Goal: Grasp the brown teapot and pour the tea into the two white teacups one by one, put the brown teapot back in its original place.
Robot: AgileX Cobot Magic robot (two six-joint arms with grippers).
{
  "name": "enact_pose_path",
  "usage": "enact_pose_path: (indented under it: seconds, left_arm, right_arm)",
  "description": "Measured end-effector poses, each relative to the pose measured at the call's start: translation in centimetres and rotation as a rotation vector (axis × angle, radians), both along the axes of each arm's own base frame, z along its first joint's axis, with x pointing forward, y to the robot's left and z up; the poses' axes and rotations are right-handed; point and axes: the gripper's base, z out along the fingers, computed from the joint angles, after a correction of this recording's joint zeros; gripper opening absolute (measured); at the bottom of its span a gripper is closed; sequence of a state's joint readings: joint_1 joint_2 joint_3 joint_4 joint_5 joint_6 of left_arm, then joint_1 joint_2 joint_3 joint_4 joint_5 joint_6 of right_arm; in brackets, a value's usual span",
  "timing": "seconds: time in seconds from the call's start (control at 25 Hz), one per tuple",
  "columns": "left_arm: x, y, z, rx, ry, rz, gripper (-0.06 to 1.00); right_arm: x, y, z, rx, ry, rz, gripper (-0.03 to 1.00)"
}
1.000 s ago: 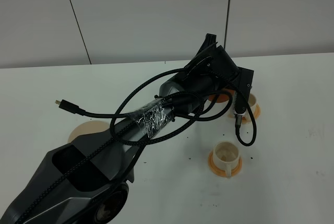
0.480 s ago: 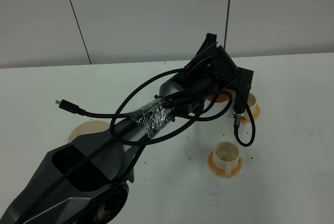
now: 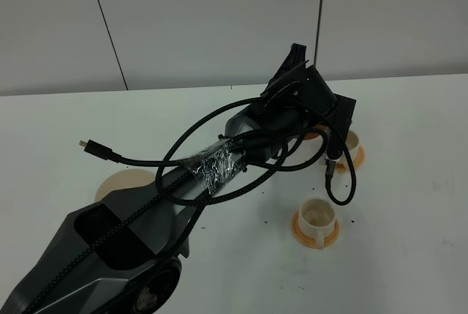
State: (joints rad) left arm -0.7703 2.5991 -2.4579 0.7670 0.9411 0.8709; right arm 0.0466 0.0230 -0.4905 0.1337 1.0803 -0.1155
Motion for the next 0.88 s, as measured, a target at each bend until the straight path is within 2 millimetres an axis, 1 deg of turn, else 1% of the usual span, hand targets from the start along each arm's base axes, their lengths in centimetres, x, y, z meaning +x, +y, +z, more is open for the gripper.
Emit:
enact_pose_path:
  seconds: [0.24,0.48,0.88]
  left_arm:
    - [0.05,0.02,0.11,0.016,-0.013,-0.005,0.16]
    - [-0.27,-0.63,0.21,0.012,-0.028,-0.033,0.16]
    - [-0.22,-0.58,0.28,0.021,-0.037,-0.033,0.16]
  right_arm:
    - [0.00,0.00,0.00,0.000,0.000,0.000,0.24]
    - [0.00,0.00,0.00,0.000,0.000,0.000,0.24]
    - [0.00,0.00,0.00,0.000,0.000,0.000,0.24]
